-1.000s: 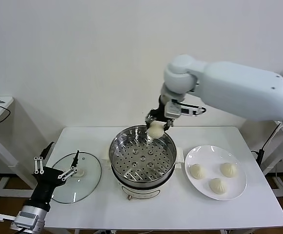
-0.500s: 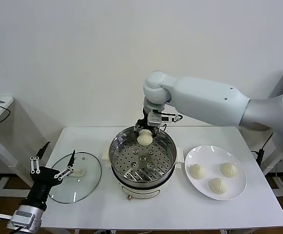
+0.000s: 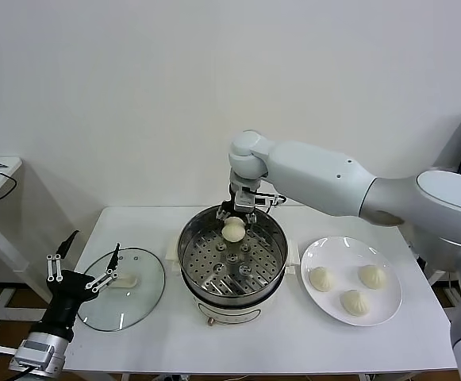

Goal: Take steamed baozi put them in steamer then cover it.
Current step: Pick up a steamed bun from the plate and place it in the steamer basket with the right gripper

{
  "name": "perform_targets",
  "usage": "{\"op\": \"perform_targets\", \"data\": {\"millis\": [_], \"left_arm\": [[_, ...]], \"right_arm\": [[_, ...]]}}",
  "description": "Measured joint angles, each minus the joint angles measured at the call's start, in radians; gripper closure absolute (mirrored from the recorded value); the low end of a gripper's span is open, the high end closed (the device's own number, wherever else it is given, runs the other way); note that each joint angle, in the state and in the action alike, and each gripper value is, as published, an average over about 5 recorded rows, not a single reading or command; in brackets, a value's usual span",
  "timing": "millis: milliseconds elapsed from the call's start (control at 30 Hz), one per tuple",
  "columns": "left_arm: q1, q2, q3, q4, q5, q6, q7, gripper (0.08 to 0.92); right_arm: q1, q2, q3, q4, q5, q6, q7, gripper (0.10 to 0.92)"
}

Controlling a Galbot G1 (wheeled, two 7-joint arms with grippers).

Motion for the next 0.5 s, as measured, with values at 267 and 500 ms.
{"op": "perform_targets", "data": {"millis": [267, 500], "left_arm": [[0.002, -0.002, -0.003, -0.002, 0.0, 0.0, 0.001, 0.177], [0.008, -0.002, -0.01, -0.005, -0.001, 0.001, 0.001, 0.177]], "right_arm": [[-0.023, 0.01, 0.004, -0.014, -0.01, -0.016, 0.008, 0.346], [-0.009, -0.006, 0.003, 0.009, 0.018, -0.044, 0.0, 0.213]]}}
